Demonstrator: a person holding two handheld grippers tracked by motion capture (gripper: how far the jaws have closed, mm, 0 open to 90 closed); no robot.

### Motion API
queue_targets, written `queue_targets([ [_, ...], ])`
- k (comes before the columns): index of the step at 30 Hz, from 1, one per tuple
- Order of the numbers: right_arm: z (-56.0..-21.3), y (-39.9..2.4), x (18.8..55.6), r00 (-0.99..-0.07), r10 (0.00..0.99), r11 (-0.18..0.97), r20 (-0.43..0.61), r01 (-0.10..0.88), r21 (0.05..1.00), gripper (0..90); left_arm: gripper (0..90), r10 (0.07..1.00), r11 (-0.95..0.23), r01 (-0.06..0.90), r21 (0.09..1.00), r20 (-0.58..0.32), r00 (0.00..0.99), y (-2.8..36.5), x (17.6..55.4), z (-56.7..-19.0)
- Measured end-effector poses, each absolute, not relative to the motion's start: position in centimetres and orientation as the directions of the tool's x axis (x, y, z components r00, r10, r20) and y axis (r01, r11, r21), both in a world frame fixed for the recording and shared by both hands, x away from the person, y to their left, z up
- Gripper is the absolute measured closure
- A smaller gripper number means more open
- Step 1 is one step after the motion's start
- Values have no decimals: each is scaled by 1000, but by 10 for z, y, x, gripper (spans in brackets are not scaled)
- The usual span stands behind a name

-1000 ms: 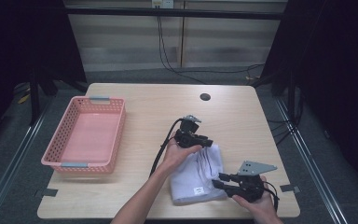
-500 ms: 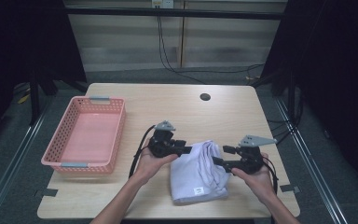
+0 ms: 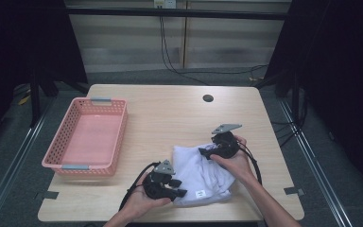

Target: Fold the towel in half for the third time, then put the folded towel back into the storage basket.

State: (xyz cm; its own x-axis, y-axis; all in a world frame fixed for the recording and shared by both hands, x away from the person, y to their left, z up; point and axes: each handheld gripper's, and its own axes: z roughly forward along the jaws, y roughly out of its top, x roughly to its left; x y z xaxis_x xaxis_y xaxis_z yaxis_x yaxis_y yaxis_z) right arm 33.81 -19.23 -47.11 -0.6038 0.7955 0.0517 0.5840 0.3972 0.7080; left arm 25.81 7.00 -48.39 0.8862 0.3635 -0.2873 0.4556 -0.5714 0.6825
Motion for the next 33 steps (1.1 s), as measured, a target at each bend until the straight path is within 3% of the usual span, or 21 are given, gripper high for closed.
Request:
queue_targets([
  [8, -484, -236, 329, -573, 818, 379, 57, 610, 696, 388, 522, 389, -568, 465, 679, -276, 879, 74, 257, -487],
  [13, -489, -236, 331, -579, 813, 385, 58, 610, 693, 392, 399, 396, -573, 460, 678, -262, 880, 82, 249, -482],
  [23, -483, -232, 342, -621, 769, 333, 153, 594, 733, 239, 287, 429, -537, 500, 679, -290, 855, 101, 239, -485],
  [25, -488, -232, 344, -627, 761, 344, 166, 607, 716, 220, 255, 462, -522, 524, 672, -294, 837, 99, 239, -487],
  [33, -501, -226, 350, -637, 746, 368, 194, 637, 677, 194, 210, 431, -578, 503, 642, -283, 857, 79, 236, -493],
])
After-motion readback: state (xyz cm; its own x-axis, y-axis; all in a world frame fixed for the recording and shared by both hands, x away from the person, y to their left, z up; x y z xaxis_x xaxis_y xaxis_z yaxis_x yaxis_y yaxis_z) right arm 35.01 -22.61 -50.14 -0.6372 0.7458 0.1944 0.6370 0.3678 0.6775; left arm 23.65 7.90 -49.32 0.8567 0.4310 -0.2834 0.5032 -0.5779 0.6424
